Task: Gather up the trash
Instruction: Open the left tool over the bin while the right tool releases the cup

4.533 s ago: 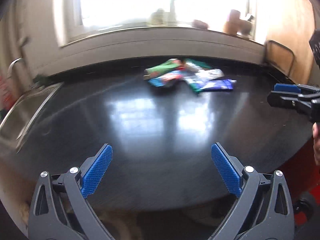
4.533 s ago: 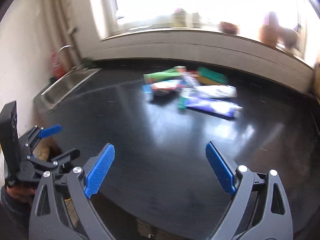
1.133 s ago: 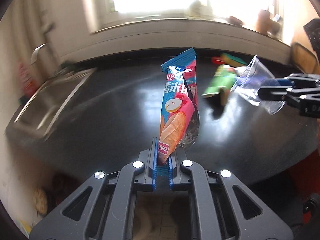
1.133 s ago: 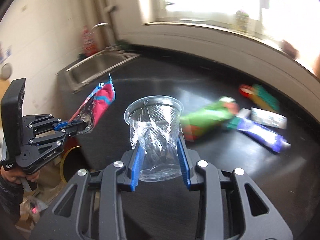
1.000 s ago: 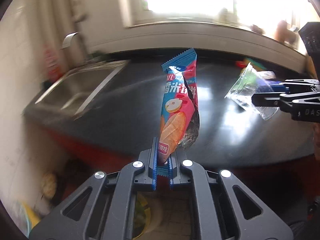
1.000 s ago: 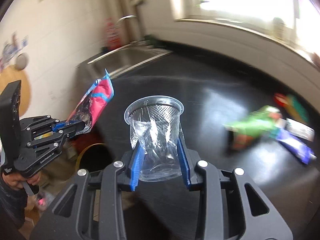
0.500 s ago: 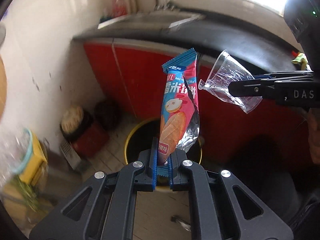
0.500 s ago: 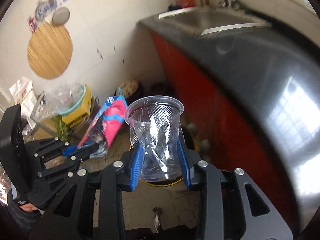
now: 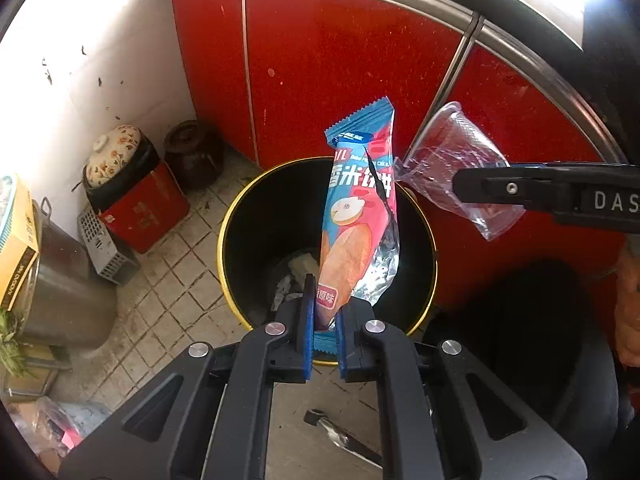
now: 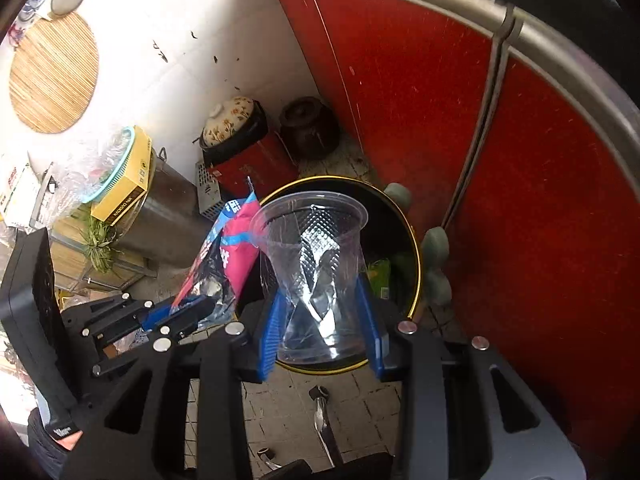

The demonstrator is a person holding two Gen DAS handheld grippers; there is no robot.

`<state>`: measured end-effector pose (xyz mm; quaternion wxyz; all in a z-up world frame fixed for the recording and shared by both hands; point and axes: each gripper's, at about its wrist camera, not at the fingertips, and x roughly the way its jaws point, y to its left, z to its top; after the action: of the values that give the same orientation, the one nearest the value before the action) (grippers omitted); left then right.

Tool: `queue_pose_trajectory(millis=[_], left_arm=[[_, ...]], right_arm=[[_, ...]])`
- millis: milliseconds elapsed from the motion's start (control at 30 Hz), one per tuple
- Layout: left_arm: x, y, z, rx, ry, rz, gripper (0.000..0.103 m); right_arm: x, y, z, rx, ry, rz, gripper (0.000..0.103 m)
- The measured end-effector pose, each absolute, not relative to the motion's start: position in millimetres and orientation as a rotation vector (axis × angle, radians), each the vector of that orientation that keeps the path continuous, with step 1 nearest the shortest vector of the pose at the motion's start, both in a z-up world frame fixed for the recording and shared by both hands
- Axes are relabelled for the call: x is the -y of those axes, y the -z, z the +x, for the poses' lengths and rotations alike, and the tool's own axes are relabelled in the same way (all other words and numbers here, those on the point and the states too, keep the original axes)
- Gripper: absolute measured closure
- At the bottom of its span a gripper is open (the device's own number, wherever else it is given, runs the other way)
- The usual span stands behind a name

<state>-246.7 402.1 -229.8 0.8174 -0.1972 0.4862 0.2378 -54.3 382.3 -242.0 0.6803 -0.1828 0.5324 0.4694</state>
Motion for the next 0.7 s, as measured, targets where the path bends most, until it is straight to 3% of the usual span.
queue_pose_trajectory(millis=[33, 67, 100, 167, 200, 700], left_arm=[[-403.1, 233.3, -245.0, -1.039, -0.505, -0.419, 0.094], [-405.3, 235.6, -243.7, -1.041, -0.507, -0.418, 0.090], [-405.8, 238.0, -243.2, -1.047, -0.511, -0.419, 0.076], [-406.4, 238.8, -244.3, -1.048, -0.522, -0.423, 0.040], [-406.0, 237.7, -244.5, -1.034, -0.531, -0.421, 0.035], [-398.4, 219.0, -240.6, -1.014, -0.525, -0.389, 0.034]], right_arm=[[-383.6, 244.4, -52.6, -1.203, -1.053, -0.406, 0.060], [-385.2, 246.1, -51.0, -1.210, -1.044, -0.402, 0.045], [-384.4, 247.6, -48.7, -1.207, -1.039, -0.394, 0.037], [-386.3, 250.1, -46.2, -1.213, -1.037, -0.394, 0.036], [-387.4, 251.4, -45.7, -1.221, -1.041, -0.395, 0.036], [-362.4, 226.8, -44.8, -1.191, -1.044, -0.364, 0.034]])
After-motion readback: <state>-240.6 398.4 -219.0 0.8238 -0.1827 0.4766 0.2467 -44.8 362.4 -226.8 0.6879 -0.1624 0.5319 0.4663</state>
